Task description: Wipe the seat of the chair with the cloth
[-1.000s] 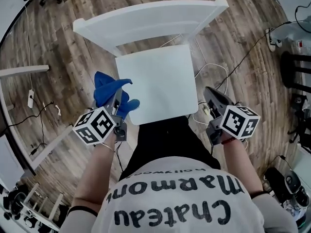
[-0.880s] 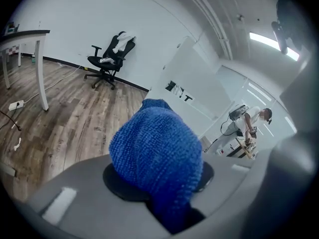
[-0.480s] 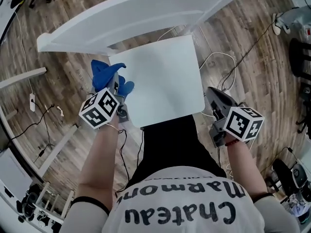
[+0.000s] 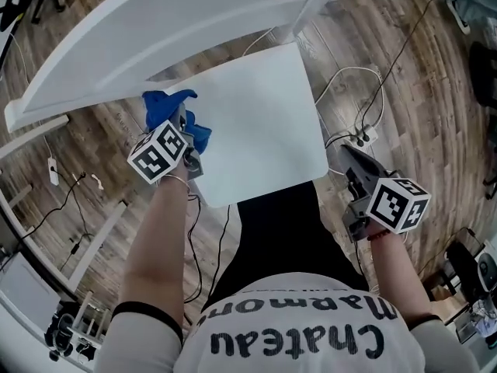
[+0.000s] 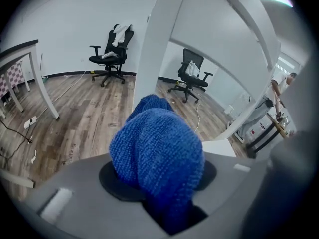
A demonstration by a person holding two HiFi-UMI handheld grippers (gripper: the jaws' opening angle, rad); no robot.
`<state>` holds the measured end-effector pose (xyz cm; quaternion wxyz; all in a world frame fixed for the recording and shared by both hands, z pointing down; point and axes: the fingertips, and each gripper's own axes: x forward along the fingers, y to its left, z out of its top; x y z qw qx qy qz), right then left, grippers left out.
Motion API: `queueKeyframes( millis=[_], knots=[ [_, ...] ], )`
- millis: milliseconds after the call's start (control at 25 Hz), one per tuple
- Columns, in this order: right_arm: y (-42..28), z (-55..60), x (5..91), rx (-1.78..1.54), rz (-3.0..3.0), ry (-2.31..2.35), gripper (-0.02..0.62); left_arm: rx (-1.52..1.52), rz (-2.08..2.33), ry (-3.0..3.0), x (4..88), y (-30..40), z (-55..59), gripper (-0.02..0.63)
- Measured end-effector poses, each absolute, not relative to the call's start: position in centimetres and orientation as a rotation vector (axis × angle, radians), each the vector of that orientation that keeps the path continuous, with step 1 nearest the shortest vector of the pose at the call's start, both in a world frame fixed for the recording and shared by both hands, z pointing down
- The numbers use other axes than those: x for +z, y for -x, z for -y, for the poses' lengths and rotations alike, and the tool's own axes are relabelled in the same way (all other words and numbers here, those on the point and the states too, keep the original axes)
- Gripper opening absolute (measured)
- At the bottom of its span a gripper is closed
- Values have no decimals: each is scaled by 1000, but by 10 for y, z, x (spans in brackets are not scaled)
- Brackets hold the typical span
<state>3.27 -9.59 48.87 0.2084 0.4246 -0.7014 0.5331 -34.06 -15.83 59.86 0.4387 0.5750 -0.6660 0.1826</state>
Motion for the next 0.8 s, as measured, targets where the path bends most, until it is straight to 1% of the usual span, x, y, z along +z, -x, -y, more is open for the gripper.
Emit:
queueKeyframes(
  millis=[80,200,280,440,480,520,560,600,800],
  knots=[
    [-36,94,494,1505,1944,-1182,12,419,1635,-1411,607,339,161,192],
    [-36,91,500,1521,1942,-1163,12,390,1594,-1398,619,333,163,252],
    [-36,89,504,1533,1943,-1153,12,415,1584,-1398,626,331,163,281],
    [-41,87,509,1554,1937,-1144,12,452,1603,-1393,633,328,168,295],
    [-43,86,511,1556,1934,-1145,12,456,1615,-1386,634,327,169,291],
    [-46,86,512,1559,1931,-1148,12,459,1629,-1378,635,327,169,272],
    [-49,86,513,1562,1929,-1152,12,460,1642,-1373,636,325,170,223],
    [-51,86,515,1565,1926,-1155,12,459,1649,-1372,636,323,172,189],
    [-63,84,521,1590,1914,-1170,12,476,1640,-1415,637,299,184,181]
  ],
)
